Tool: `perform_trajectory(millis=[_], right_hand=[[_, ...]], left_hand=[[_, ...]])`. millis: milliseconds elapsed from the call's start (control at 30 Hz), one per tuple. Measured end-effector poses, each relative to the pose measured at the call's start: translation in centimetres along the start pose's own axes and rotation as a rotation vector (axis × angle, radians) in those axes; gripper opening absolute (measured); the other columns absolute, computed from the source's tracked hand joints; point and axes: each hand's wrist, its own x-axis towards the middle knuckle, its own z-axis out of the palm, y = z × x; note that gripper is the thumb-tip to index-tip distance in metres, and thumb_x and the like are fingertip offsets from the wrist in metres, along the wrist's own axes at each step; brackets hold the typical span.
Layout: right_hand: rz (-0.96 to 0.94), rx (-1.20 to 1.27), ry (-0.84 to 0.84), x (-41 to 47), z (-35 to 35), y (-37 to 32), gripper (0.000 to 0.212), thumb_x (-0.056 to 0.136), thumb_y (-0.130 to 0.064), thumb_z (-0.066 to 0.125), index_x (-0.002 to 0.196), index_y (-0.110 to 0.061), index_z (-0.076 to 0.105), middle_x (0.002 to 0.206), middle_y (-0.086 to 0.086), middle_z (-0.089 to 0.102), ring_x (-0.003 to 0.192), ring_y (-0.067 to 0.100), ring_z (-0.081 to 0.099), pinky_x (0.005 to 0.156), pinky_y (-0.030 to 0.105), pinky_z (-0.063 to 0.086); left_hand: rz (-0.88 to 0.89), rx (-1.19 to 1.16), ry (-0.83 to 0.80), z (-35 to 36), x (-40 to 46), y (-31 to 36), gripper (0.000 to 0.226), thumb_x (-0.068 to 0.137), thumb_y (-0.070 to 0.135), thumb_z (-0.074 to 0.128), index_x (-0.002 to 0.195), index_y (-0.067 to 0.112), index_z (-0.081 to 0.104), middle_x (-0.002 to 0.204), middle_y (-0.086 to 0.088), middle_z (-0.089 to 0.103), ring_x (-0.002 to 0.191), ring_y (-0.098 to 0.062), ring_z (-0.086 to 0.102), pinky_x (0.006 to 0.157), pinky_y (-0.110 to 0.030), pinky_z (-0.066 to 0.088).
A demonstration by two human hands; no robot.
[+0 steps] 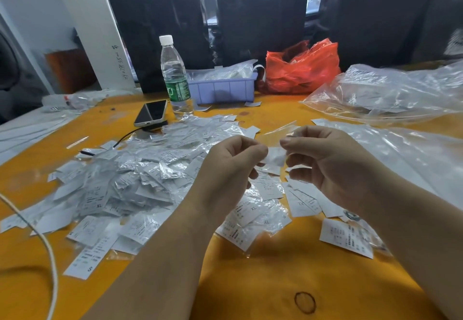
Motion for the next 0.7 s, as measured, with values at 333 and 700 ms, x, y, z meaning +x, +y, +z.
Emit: perform_trajectory(millis=[333,700], right_hand=[[-0.192,0.056,0.169,-0.02,-0.62,-0.33,0.016,0.080,0.002,0.065,0.075,-0.010,0.056,0.071,0.011,0.064,0.064,0.019,0.062,0.062,0.032,0.054],[-0.049,-0.042,0.005,0.19,-0.20,0.12,0.017,0.083,0.002,0.063,0.076,-0.013,0.071,0.054,0.001,0.044,0.043,0.009,0.037,0.043,0.018,0.038]], left_hand=[[0.017,-0.017,0.111,-0.10,0.13,-0.25,0.009,0.090,0.011,0.061,0.088,0.017,0.067,0.072,0.009,0.066,0.062,-0.006,0.057,0.055,-0.016,0.046],[0.094,-0.028,0.205,-0.62,0.34,-0.15,0.039,0.087,0.010,0.066,0.109,0.038,0.050,0.082,0.001,0.064,0.058,-0.003,0.054,0.057,-0.022,0.053]])
